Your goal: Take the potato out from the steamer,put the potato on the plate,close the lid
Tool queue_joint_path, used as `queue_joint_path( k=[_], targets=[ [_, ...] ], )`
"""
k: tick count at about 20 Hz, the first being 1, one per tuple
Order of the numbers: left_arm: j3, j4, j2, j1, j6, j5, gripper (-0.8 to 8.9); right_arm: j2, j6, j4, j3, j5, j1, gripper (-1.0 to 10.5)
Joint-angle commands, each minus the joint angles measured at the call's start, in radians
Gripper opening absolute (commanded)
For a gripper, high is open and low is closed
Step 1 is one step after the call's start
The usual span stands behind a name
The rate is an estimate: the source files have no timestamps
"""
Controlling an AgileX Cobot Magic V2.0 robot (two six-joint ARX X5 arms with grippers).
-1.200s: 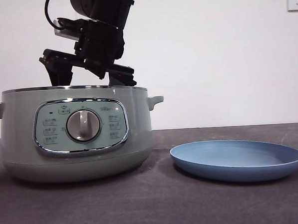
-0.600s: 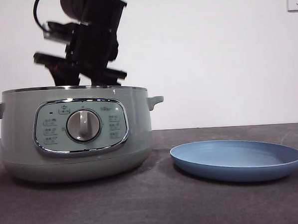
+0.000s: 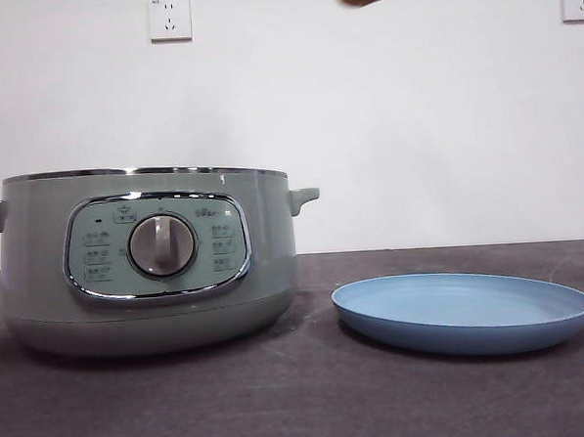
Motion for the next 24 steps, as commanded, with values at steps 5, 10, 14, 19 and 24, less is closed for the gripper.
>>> queue_joint_path(
  k=[5,10,14,19,24],
  targets=[
    [0.014,0.054,-0.005,0.000,0.012,0.152,-0.08,-0.019,0.061,-0.019,-0.032,-0.012,-0.144,-0.1],
    [0.014,0.054,0.018,0.000,0.012,0.172,-0.08,-0.019,0.066,-0.019,-0.220,-0.107,-0.144,-0.1],
    [0.014,0.052,0.037,0.000,0.013,0.173,-0.08,-0.019,0.066,0.017,-0.457,-0.105,-0.093,-0.1],
    [0.014,0.050,0.047,0.000,0.012,0.198,-0.08,-0.019,0.093,0.221,-0.737,-0.105,-0.054,-0.1],
    [0.014,0.043,0.047,0.000,0.012,0.196,-0.08,-0.018,0.113,0.459,-0.977,-0.103,-0.045,-0.1]
  ],
)
